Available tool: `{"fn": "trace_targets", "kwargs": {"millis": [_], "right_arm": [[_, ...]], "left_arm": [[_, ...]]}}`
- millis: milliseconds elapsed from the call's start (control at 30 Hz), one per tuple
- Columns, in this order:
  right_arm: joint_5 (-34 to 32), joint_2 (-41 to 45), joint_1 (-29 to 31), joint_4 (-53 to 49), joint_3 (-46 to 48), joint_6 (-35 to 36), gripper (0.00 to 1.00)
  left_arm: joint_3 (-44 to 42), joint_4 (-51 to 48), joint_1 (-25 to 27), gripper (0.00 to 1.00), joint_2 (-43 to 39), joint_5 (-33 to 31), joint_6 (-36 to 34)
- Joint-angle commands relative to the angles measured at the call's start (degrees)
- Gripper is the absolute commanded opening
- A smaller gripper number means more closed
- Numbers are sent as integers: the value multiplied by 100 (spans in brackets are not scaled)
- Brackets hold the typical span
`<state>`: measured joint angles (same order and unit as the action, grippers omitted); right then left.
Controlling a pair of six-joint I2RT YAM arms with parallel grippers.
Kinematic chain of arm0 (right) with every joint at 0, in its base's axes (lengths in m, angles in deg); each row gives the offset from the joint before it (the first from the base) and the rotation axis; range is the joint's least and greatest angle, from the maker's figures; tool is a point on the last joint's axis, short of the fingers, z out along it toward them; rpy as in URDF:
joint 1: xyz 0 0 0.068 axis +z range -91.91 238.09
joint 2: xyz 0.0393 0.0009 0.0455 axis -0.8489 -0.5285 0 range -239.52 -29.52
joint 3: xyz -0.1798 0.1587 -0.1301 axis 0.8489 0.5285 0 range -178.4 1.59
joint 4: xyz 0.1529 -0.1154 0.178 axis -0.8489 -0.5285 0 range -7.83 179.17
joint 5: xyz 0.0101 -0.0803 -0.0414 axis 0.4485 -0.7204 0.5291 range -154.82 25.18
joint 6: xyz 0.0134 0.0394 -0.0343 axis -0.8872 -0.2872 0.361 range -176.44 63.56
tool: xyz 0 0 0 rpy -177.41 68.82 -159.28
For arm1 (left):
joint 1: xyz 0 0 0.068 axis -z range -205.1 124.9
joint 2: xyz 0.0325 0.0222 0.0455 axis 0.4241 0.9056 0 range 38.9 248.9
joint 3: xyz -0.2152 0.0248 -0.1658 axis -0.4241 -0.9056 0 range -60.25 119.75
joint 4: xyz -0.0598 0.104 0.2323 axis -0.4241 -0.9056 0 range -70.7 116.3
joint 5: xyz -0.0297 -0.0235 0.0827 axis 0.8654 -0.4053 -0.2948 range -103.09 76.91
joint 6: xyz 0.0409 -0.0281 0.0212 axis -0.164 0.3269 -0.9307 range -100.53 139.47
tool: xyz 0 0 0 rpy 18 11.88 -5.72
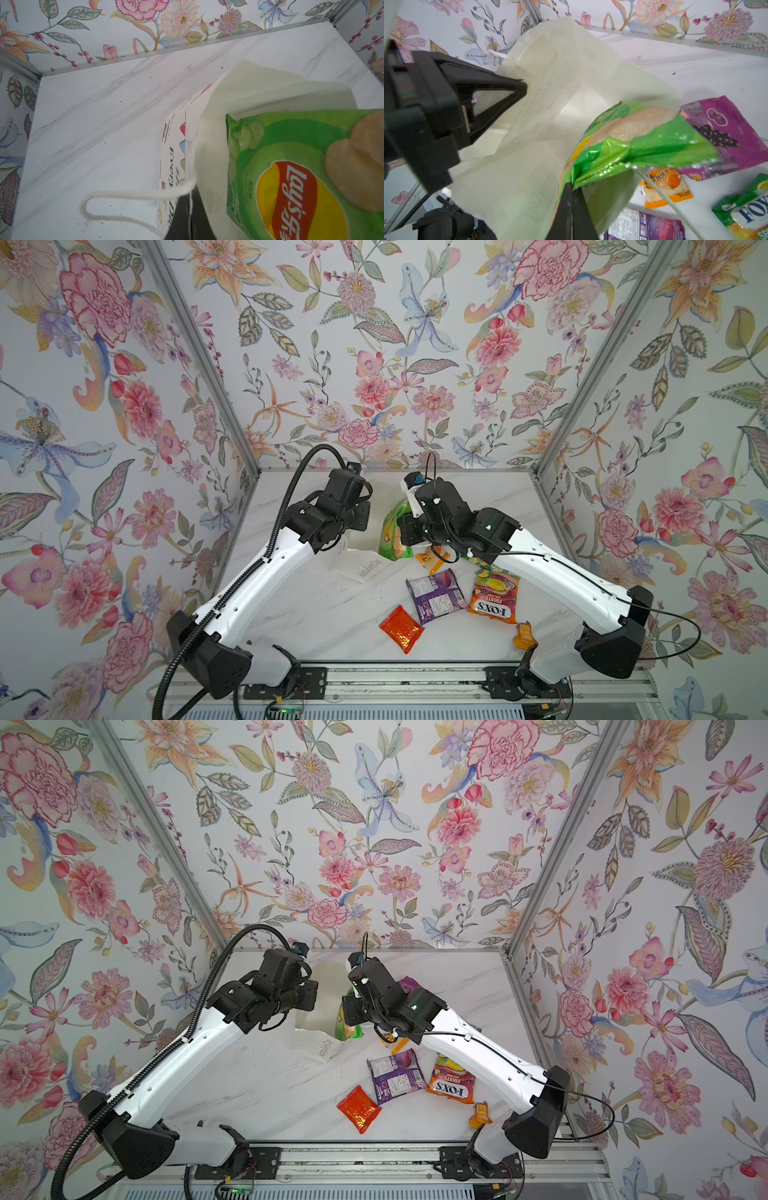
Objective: Place the snacks into the paper bag
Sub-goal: 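Lower the chip bag into the paper bag and open the right gripper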
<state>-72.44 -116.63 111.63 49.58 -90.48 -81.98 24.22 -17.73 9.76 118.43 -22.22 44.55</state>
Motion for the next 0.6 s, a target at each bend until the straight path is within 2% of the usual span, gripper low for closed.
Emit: {"fn": "trace_targets", "kwargs": {"millis": [0, 567], "right_arm": [[-166, -49, 13, -212, -265, -140, 0], [-67, -403, -205, -248, -237, -551, 0]], "left_arm": [[-106, 132, 50, 0, -119, 139, 24], [-167, 375, 377, 0, -77, 179, -53]]}}
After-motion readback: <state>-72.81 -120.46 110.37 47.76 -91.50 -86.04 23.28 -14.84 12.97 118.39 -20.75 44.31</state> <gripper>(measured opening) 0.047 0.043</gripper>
